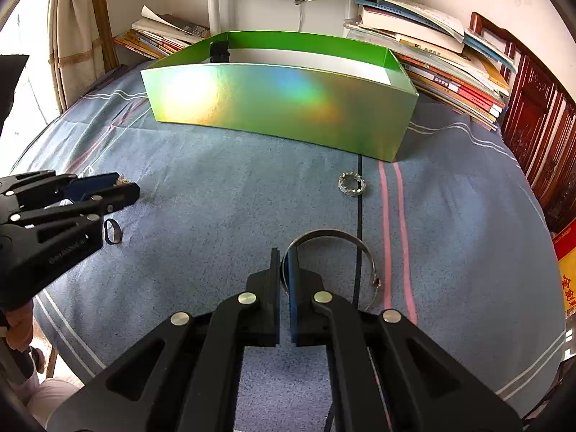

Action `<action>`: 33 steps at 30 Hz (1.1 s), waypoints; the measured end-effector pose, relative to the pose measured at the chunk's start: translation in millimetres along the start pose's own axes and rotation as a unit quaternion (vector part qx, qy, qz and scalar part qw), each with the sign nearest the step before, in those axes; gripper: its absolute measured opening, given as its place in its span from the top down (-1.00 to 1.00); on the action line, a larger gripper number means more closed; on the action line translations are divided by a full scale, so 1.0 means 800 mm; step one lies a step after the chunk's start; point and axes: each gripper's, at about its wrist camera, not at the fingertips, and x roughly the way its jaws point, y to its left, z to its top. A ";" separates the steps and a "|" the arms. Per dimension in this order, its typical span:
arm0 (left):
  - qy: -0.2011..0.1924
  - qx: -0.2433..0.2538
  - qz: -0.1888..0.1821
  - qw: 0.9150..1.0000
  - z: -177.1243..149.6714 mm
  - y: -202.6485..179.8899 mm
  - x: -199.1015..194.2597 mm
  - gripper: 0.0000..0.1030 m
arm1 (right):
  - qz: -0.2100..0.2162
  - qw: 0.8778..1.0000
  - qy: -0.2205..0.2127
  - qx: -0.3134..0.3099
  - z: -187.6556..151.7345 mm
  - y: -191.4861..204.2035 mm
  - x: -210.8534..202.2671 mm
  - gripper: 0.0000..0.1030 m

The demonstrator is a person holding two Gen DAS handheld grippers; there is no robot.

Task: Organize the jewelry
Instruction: 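Grasp the gold flower charm with the left tool, then carry the bangle and flower charm into the box, open both tools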

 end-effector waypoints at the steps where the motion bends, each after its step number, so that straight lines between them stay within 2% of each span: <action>1: -0.004 -0.001 0.001 1.000 0.001 0.001 -0.003 0.54 | 0.005 1.000 -0.003 0.001 0.002 -0.001 -0.003 0.92; 8: -0.031 -0.008 0.000 0.999 0.024 0.016 -0.027 0.54 | 0.012 0.999 -0.049 -0.001 0.039 -0.009 -0.042 0.92; 11: -0.058 -0.009 0.008 0.998 0.051 0.026 -0.045 0.54 | 0.000 0.996 -0.086 -0.010 0.078 -0.018 -0.062 0.92; 15: -0.100 -0.003 0.025 0.995 0.100 0.032 -0.061 0.54 | -0.005 0.994 -0.111 -0.015 0.134 -0.029 -0.062 0.92; 19: -0.117 0.005 0.045 0.992 0.149 0.026 -0.045 0.54 | 0.030 0.995 -0.094 -0.017 0.187 -0.042 -0.024 0.92; 22: -0.108 -0.001 0.034 0.994 0.180 0.028 -0.018 0.54 | 0.000 0.997 -0.070 -0.025 0.209 -0.041 0.020 0.92; 24: -0.103 -0.004 0.037 0.994 0.195 0.030 0.003 0.54 | -0.002 0.998 -0.052 -0.023 0.217 -0.043 0.048 0.92; 28: -0.091 -0.002 0.034 0.995 0.205 0.028 0.034 0.54 | -0.008 1.000 -0.021 -0.011 0.219 -0.055 0.091 0.91; 33: -0.071 -0.006 0.033 0.997 0.207 0.031 0.059 0.53 | -0.014 1.000 -0.014 0.001 0.219 -0.060 0.102 0.87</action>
